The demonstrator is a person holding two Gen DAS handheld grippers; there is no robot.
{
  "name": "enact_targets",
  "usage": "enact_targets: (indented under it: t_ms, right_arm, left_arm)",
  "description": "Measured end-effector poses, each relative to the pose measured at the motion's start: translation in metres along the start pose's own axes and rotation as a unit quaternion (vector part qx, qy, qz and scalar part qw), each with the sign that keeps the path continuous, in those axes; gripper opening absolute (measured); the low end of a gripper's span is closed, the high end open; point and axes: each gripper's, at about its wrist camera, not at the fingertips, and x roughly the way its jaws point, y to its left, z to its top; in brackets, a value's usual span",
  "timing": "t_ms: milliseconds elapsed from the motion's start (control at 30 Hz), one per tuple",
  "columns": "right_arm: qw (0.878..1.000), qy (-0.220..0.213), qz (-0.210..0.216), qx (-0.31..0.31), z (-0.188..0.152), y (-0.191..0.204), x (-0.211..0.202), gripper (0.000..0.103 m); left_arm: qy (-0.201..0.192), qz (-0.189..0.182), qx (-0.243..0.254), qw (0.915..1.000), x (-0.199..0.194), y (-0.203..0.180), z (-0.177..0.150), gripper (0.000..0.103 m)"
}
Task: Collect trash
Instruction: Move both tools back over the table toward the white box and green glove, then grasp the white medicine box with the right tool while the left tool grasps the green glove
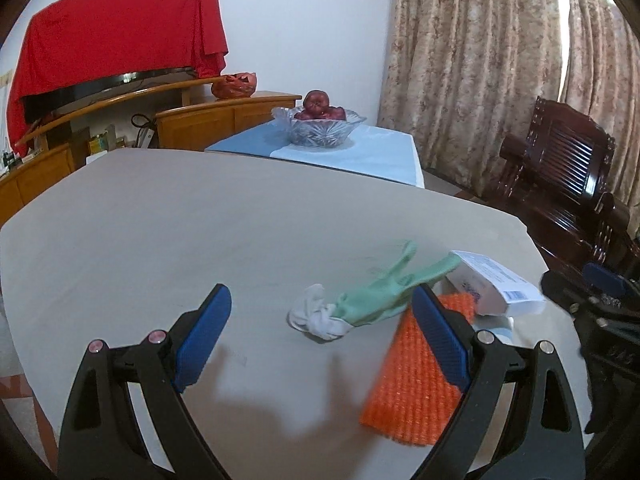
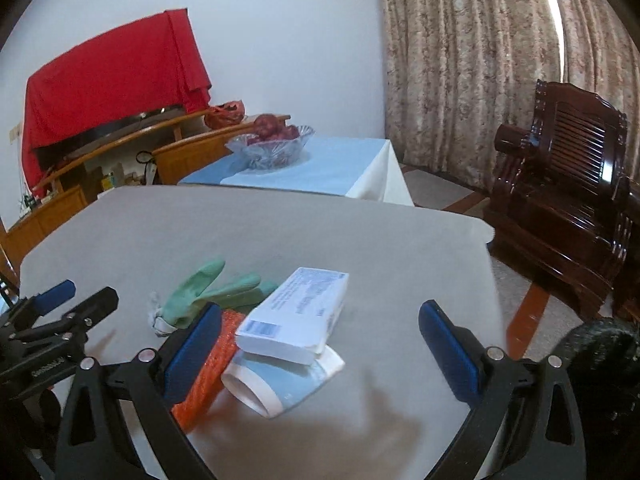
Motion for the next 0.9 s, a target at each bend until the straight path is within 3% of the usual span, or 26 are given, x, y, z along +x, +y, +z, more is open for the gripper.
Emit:
enact_targets:
  t_ms: [267, 533, 900]
  right_arm:
    - [0.999, 0.031, -0.009, -0.013, -0.007, 0.012, 0.033, 0.097]
    - [0.998, 0.047, -0.035, 0.002, -0.014, -0.016, 0.033, 0.097]
    - [0.997, 0.070, 0.016, 0.029, -0.008, -0.023, 0.064, 0.097]
  left_arm:
    - [0.006, -0.005, -0.008, 0.9999, 0.014, 0.009, -0.001, 0.089]
    - [0.018, -0.012, -0.005, 0.9998, 0.027, 0.008, -0.004, 0.089]
    - [0.028, -0.014, 0.003, 0.9995, 0.037, 0.005, -0.005, 0.089]
